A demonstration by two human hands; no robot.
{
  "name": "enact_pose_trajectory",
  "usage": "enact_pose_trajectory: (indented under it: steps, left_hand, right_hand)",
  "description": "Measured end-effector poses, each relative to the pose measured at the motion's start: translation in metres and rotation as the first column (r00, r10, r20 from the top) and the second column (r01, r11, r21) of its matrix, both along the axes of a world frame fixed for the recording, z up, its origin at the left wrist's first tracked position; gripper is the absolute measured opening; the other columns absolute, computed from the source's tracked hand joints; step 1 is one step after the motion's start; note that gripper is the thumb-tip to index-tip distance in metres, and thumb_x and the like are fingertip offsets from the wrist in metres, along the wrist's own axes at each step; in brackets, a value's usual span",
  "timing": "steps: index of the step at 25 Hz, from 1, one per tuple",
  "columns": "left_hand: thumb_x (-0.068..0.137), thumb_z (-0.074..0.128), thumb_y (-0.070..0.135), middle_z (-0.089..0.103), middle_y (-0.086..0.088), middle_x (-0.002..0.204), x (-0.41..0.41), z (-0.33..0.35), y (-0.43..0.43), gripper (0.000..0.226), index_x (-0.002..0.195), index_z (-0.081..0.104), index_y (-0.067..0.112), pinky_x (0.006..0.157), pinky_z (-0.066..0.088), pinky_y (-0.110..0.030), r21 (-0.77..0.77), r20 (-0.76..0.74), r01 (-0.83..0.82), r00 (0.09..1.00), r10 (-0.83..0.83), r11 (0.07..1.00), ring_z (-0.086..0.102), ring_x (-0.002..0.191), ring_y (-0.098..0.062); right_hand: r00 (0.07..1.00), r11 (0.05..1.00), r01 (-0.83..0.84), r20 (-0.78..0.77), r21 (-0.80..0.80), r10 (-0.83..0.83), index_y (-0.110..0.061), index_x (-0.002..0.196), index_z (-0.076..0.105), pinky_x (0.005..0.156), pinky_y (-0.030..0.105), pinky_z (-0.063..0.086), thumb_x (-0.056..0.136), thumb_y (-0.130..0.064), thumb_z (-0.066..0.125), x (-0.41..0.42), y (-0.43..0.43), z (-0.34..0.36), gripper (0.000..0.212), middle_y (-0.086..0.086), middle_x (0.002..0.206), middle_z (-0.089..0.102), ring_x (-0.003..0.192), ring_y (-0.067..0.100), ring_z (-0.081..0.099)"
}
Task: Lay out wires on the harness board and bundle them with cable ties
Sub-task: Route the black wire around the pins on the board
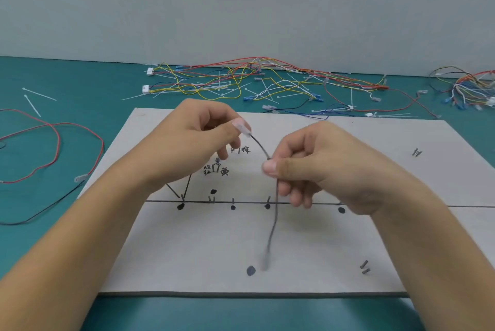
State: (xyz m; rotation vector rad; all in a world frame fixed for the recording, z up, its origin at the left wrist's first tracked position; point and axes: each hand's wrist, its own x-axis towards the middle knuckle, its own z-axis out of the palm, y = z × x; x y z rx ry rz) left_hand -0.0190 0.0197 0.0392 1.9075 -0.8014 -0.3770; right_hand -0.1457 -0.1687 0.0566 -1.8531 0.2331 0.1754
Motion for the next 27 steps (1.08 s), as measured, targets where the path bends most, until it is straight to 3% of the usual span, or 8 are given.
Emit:
enact_pose_trajectory:
  steps: [2,5,7,9,15,20,23,27]
  left_hand:
    - [0.096,0.064,0.018,0.076,-0.001,0.085,-0.002,0.001,-0.001,0.015,0.102,0.077,0.022,0.06,0.047,-0.026,-0.046,-0.07,0.078,0.994,-0.082,0.996,0.064,0.066,-0.012]
    - [0.074,0.054,-0.001,0.074,-0.01,0.085,0.005,0.001,0.003,0.039,0.106,0.075,0.009,0.057,0.049,-0.024,-0.117,-0.206,0.102,0.971,-0.125,0.988,0.063,0.065,-0.019]
    - [0.075,0.06,-0.005,0.074,-0.013,0.085,0.008,0.0,0.005,0.033,0.103,0.074,0.004,0.058,0.052,-0.024,-0.128,-0.257,0.093,0.959,-0.124,0.987,0.066,0.067,-0.022]
    - [0.088,0.068,-0.008,0.074,-0.01,0.082,0.009,-0.002,0.006,0.016,0.097,0.074,0.004,0.06,0.054,-0.024,-0.086,-0.203,0.088,0.974,-0.104,0.992,0.068,0.069,-0.019]
    - [0.094,0.066,-0.007,0.076,-0.008,0.078,0.018,-0.005,0.013,0.022,0.087,0.074,0.012,0.059,0.053,-0.021,0.017,-0.057,-0.006,0.998,0.007,1.0,0.069,0.069,-0.016]
    - [0.095,0.065,0.0,0.076,-0.002,0.079,0.022,-0.007,0.016,0.03,0.083,0.074,0.026,0.065,0.052,-0.027,0.147,0.052,-0.081,0.996,0.074,0.986,0.066,0.067,-0.008]
    - [0.097,0.062,0.005,0.074,0.0,0.081,0.022,-0.009,0.014,0.035,0.083,0.073,0.036,0.071,0.054,-0.035,0.211,0.138,-0.133,0.985,0.105,0.968,0.065,0.07,-0.016]
    - [0.094,0.064,0.005,0.074,0.007,0.078,0.017,-0.008,0.011,0.036,0.082,0.072,0.037,0.074,0.054,-0.034,0.231,0.173,-0.137,0.98,0.098,0.963,0.068,0.077,-0.017]
  right_hand:
    - [0.998,0.999,-0.043,-0.046,-0.006,0.043,-0.006,0.075,0.067,0.04,0.021,0.045,0.092,-0.017,0.074,0.003,0.013,-0.009,0.022,0.011,0.061,0.069,0.043,0.017,0.06]
    - [0.995,0.999,-0.032,-0.092,-0.021,0.03,-0.007,0.074,0.066,0.041,0.021,0.043,0.096,-0.022,0.07,0.007,0.023,-0.015,0.026,0.008,0.058,0.068,0.042,0.017,0.059]
    - [0.994,1.0,-0.014,-0.107,-0.014,0.012,-0.008,0.073,0.065,0.04,0.02,0.041,0.096,-0.022,0.069,0.008,0.027,-0.017,0.027,0.008,0.057,0.067,0.04,0.017,0.057]
    - [0.994,1.0,-0.004,-0.105,-0.007,0.003,-0.008,0.073,0.064,0.039,0.02,0.04,0.096,-0.022,0.068,0.008,0.031,-0.02,0.027,0.008,0.056,0.067,0.04,0.016,0.056]
    - [0.999,0.999,0.035,-0.033,-0.038,-0.036,-0.008,0.091,0.066,0.042,0.021,0.043,0.091,-0.012,0.07,0.004,0.041,-0.022,0.005,0.006,0.072,0.077,0.046,0.016,0.065]
    - [0.997,0.987,0.07,0.046,-0.143,-0.064,-0.028,0.105,0.062,0.046,0.03,0.053,0.087,-0.02,0.073,0.002,0.054,-0.026,0.023,-0.006,0.07,0.076,0.051,0.013,0.067]
    - [0.995,0.986,0.059,0.092,-0.156,-0.045,-0.03,0.115,0.061,0.061,0.042,0.064,0.086,-0.018,0.072,-0.001,0.062,-0.033,0.033,-0.008,0.075,0.074,0.059,0.016,0.073]
    - [0.994,0.97,0.006,0.103,-0.244,0.02,-0.034,0.124,0.059,0.067,0.026,0.058,0.082,-0.025,0.07,-0.004,0.069,-0.039,0.045,-0.013,0.084,0.073,0.067,0.003,0.071]
